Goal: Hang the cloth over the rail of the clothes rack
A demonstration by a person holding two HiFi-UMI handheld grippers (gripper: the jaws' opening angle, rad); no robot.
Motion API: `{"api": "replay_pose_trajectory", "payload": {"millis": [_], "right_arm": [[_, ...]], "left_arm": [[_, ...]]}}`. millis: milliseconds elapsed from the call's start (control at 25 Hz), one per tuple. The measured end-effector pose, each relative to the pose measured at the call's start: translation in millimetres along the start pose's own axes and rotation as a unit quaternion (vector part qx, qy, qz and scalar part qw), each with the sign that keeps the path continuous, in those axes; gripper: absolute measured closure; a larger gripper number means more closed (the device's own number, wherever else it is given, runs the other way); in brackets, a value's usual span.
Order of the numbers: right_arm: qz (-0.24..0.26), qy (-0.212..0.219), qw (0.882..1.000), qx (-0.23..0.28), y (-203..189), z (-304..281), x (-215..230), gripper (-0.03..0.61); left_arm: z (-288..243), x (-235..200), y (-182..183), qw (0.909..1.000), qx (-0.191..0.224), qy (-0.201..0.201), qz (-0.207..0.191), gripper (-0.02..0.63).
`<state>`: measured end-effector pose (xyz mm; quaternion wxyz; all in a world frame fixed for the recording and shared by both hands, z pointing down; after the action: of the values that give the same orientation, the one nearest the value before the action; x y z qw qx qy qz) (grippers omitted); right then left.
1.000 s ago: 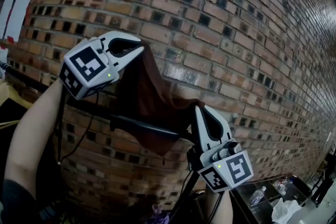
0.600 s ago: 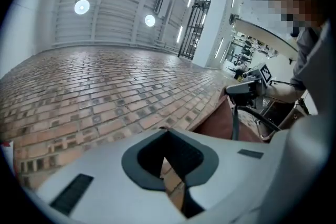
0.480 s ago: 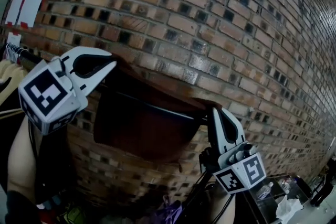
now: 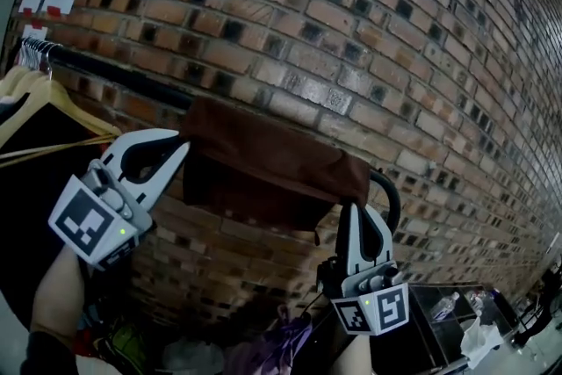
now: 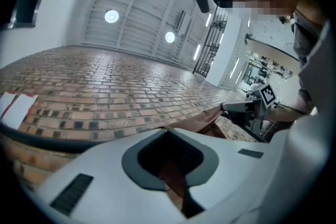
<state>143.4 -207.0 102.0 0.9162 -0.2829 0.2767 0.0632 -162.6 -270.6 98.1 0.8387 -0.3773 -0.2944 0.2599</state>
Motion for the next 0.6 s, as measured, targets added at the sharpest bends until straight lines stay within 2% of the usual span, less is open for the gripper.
{"api": "replay_pose_trajectory", "payload": {"millis": [200,320,600], "right_arm": [[-0.033,-0.009,0.999,-0.038,-38.0,15.1,-15.2,0.555],[-0.048,-0.009,0.997,-0.053,-49.9,21.4,-20.9,0.555],[-0.046,-0.005,0.996,-0.073,-61.4,34.7,-31.0,0.555]], "left_arm": [[8.2,0.6,-37.8,0.9979,-0.02,0.005,0.062,0.591],[12.9,2.2,-52.9,0.9965,-0.033,0.009,0.076,0.591],[20.2,6.1,-73.1,0.994,-0.047,0.017,0.097,0.591]]}}
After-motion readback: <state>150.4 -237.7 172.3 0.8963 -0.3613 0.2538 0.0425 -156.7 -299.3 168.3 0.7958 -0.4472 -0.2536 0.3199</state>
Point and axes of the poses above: the fingertips, and each gripper's own axes: z backward along the fingers, x to its right, y out of its top, the point moved 7 cm from there along z, backward along the fingers, and after that the axes turned 15 degrees about z, right-handed, at the moved point
